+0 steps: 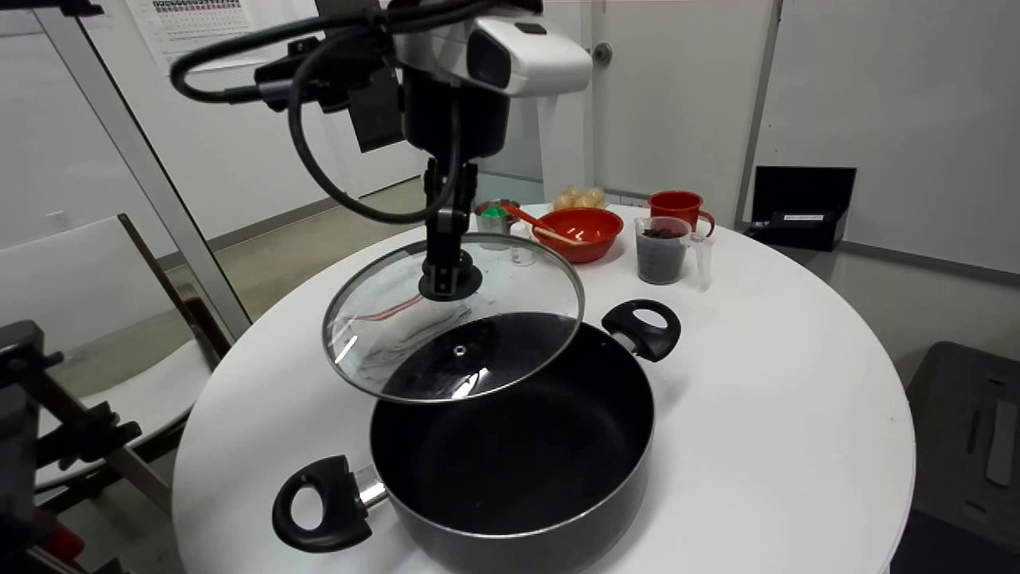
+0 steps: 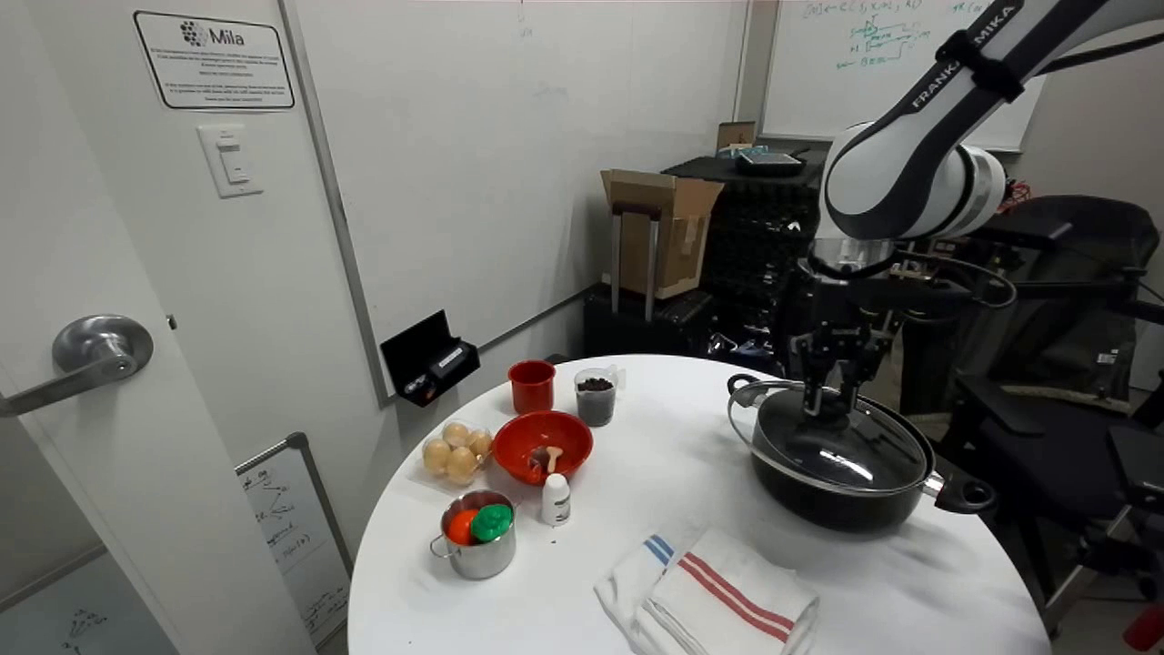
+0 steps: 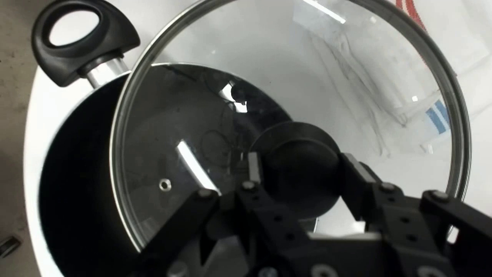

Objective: Put the glass lid on the black pot.

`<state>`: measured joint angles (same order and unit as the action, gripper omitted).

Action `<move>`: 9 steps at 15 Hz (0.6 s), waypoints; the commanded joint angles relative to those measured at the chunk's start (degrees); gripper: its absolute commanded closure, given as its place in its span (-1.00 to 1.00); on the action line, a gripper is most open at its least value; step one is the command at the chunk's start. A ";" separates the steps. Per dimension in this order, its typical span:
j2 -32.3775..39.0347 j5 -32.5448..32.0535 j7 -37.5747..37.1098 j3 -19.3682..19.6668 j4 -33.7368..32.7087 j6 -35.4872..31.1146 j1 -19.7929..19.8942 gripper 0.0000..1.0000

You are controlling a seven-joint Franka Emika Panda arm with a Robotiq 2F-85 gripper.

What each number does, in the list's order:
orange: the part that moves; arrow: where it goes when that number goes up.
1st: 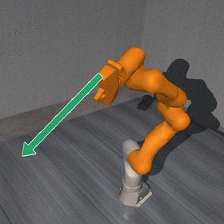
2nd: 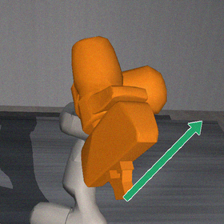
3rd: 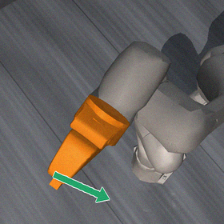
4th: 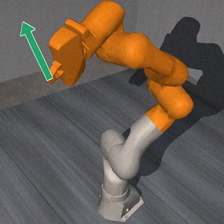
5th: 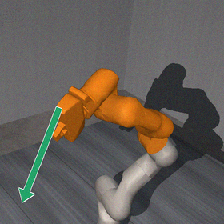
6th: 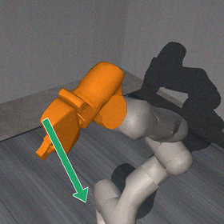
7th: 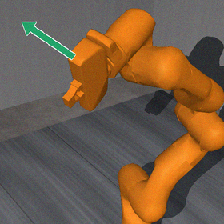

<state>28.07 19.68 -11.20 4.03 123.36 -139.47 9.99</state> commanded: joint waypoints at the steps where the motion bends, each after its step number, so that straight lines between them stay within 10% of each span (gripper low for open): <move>1: -2.32 2.40 -2.14 1.40 1.25 -0.11 0.82 0.50; 9: -1.04 1.66 -10.22 4.97 -0.21 0.71 0.54 0.50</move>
<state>28.08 20.86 -17.96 7.78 123.35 -139.46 11.13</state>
